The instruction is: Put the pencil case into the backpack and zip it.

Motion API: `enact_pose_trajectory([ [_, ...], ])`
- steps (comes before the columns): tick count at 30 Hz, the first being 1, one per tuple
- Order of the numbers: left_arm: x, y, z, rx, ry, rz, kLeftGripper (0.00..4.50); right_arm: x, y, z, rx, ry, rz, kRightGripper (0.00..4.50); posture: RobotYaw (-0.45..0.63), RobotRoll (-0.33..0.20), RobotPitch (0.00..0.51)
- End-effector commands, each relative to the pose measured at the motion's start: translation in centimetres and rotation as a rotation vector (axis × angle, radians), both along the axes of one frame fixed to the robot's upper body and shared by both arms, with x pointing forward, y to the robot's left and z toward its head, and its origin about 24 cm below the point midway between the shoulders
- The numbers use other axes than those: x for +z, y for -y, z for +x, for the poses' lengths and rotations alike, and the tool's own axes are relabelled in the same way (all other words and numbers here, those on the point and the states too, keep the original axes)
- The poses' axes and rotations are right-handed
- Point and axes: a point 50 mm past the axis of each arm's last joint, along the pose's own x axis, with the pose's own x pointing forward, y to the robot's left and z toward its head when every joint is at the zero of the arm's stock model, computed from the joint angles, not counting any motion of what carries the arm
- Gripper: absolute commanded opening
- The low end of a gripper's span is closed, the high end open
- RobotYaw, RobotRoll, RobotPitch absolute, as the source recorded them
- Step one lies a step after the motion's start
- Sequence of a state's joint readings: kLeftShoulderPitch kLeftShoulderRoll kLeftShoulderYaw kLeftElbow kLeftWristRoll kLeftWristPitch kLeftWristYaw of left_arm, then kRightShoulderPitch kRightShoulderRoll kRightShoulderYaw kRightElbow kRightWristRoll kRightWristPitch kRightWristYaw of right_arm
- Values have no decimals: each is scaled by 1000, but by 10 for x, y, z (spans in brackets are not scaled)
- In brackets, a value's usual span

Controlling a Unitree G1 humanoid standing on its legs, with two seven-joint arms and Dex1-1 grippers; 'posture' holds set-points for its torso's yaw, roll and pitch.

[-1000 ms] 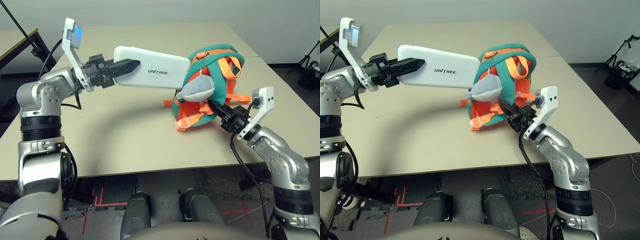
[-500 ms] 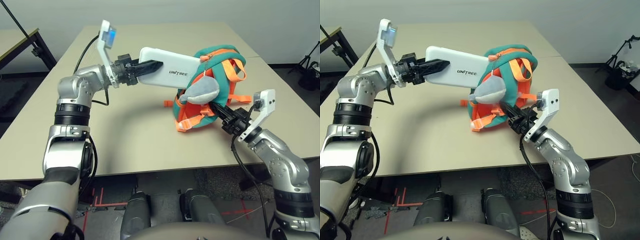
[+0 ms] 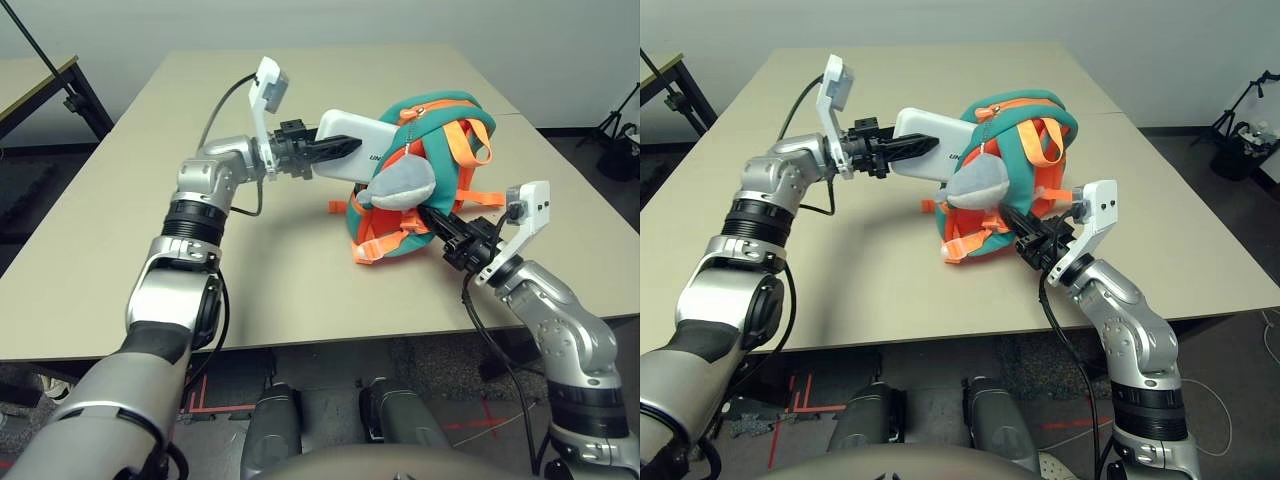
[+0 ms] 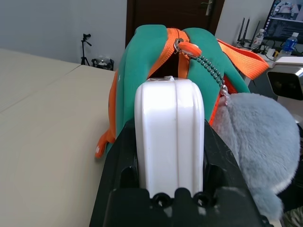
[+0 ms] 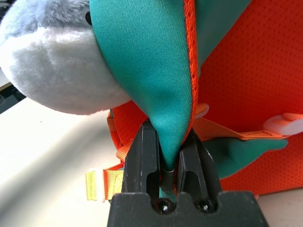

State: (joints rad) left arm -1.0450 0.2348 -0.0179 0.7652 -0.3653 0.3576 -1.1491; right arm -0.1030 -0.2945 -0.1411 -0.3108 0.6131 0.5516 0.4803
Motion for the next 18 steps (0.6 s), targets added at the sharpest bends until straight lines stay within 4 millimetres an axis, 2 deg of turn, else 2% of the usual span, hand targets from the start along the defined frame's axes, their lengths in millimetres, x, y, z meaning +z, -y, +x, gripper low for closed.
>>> enact_pose_trajectory([
  [1,-8,26,-4,-79,-7,40,1401,-5,-13,-1,62,-31,2,142,-216,0,12],
  [2,-8,29,-4,-80,-2,41,1401,-5,-14,-1,63,-31,1,142,-215,0,12],
  [11,6,37,-13,-112,23,-13,4491,-6,-16,2,78,-33,-2,142,-188,0,8],
  [18,25,16,-20,-78,75,-7,4500,-6,-19,6,100,-32,-5,142,-165,0,7],
])
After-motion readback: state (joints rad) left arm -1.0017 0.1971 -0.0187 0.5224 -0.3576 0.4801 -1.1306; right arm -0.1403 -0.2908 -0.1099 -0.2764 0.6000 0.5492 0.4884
